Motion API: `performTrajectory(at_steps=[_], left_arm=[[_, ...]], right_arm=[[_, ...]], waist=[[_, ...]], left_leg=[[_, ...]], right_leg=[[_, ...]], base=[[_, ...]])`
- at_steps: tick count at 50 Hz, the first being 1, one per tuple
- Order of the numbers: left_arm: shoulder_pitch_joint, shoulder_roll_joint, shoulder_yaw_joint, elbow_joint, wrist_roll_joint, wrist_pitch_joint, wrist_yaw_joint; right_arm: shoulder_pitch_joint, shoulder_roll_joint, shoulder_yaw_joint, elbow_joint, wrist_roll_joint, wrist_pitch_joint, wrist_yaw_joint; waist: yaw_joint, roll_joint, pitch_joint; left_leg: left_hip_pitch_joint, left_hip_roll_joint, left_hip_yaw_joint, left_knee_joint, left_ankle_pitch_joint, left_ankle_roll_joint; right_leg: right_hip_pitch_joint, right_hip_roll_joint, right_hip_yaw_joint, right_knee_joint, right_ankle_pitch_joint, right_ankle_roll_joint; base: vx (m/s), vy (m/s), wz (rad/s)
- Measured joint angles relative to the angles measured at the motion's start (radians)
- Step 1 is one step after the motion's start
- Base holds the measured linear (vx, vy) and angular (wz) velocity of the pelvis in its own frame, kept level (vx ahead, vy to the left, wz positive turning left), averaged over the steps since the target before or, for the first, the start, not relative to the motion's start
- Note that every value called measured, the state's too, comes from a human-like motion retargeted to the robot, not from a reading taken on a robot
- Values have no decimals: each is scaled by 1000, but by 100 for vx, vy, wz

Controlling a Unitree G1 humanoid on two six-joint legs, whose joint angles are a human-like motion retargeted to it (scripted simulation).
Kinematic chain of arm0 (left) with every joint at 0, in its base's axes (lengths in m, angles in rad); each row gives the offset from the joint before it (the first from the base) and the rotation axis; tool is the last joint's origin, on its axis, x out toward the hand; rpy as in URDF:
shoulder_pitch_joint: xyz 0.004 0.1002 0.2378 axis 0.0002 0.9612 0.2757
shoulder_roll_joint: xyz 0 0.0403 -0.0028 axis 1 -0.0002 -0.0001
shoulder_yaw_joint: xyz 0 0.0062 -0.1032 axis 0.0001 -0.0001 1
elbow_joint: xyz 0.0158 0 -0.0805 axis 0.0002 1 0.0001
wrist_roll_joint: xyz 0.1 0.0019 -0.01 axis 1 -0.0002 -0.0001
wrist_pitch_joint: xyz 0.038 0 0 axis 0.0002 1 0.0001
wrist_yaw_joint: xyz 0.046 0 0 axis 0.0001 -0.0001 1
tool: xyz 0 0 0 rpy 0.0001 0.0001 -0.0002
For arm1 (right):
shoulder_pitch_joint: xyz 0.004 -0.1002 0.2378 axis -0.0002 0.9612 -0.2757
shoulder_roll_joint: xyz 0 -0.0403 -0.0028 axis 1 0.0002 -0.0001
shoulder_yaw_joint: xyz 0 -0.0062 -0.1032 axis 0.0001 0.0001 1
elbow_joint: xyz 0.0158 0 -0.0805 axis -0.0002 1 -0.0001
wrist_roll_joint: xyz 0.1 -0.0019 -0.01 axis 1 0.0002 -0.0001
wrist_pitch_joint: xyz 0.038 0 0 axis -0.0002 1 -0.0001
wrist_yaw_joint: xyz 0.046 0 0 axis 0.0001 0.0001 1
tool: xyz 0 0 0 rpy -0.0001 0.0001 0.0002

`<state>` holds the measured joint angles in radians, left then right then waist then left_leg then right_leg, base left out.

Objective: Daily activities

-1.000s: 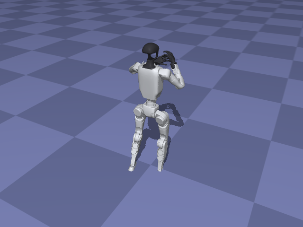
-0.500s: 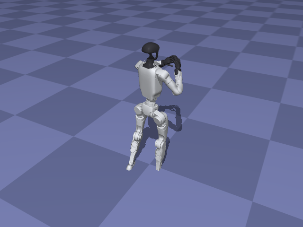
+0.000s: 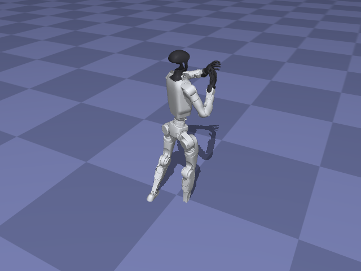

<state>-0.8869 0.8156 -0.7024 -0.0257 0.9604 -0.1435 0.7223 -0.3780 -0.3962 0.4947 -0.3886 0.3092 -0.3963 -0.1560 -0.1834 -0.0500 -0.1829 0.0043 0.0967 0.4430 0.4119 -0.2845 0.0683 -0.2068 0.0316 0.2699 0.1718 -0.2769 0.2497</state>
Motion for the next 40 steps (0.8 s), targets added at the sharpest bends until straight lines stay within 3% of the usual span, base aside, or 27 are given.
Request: performTrajectory(at_steps=[12, 25, 40], left_arm=[[-34, -13, 82, -11, -22, 23, 120], [-73, -66, 222, -223, 1, 14, 208], [-71, -101, 272, -332, 0, 5, 205]], right_arm=[[36, 89, 9, -7, 59, -49, -47], [136, 198, -4, -2, 30, -62, -115], [222, 274, 10, 27, -15, -50, -179]], waist=[[-16, 12, -17], [-21, 26, -30], [-48, 54, -40]], left_leg=[[4, 22, 34, 48, 20, -5], [21, 33, 58, 76, 46, -23], [48, 48, 103, 116, 90, -35]], right_leg=[[5, 39, 40, -34, 27, 12], [29, 74, 73, -91, 60, 12], [57, 113, 130, -134, 99, 12]], base=[[3, -4, -44], [3, -4, -38], [2, -3, -43]])
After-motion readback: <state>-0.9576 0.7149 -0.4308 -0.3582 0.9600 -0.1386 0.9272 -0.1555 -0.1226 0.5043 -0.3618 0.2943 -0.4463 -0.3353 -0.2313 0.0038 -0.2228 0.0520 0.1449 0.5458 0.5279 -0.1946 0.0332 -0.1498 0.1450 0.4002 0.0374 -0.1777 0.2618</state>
